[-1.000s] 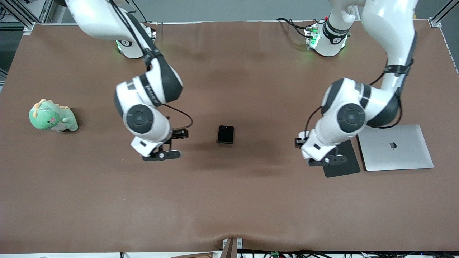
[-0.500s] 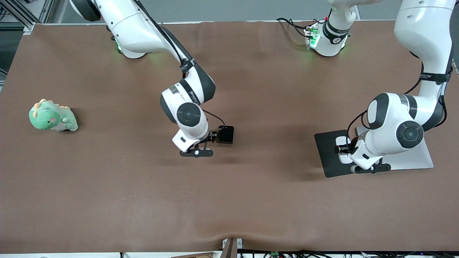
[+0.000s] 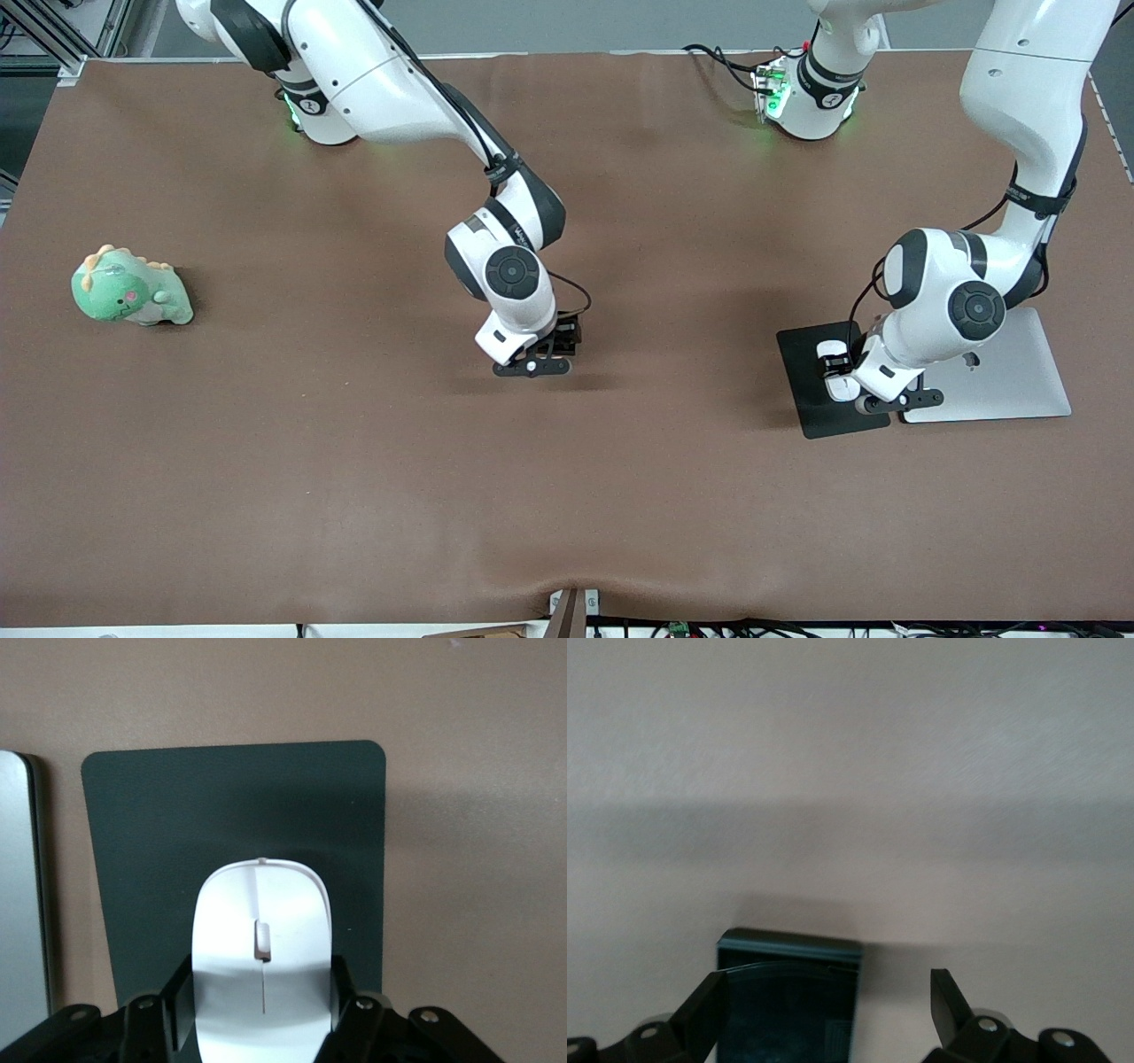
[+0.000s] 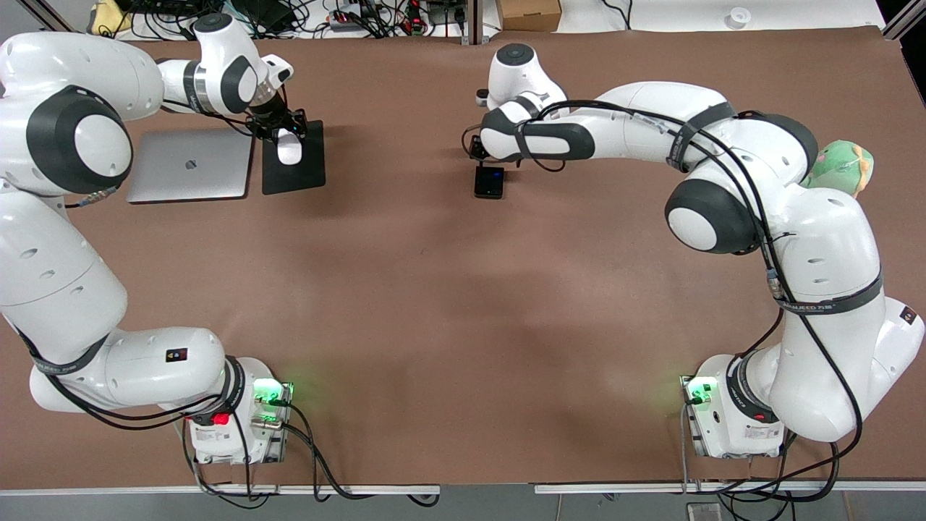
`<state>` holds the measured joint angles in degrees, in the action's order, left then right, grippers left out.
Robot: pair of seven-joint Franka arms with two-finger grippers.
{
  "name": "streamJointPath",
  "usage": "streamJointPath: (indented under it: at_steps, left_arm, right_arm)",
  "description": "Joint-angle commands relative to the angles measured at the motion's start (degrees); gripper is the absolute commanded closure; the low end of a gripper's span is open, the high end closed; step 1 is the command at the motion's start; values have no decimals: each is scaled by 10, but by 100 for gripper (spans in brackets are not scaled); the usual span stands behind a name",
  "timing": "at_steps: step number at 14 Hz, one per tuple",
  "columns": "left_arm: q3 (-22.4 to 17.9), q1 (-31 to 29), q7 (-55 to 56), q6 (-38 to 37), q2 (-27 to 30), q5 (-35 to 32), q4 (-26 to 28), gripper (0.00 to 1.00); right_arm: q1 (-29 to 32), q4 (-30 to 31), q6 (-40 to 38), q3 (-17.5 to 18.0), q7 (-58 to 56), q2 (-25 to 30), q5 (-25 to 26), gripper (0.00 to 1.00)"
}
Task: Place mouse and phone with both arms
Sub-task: 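Lower the mouse onto the pad while the right gripper grasps the phone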
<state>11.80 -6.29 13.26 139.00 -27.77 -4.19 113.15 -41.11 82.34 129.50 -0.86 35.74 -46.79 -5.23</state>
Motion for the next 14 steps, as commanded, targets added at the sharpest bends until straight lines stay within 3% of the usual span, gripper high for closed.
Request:
streamJointPath:
  at_steps: [1,4,14]
  left_arm:
    - [4,-6,-2,17,-4,-28,3,53]
    - [3,-8,-1,48,-18,-41,1,53]
    - [2,-11,-2,49,-53,-43,-35,53]
  right_arm:
    - [-7,-10,-3,-4,7,-1,-9,0]
    - [-14,-10,14,-4,7,-11,-8,0]
    - [-28,-10,31,-5,66,-31,-1,0]
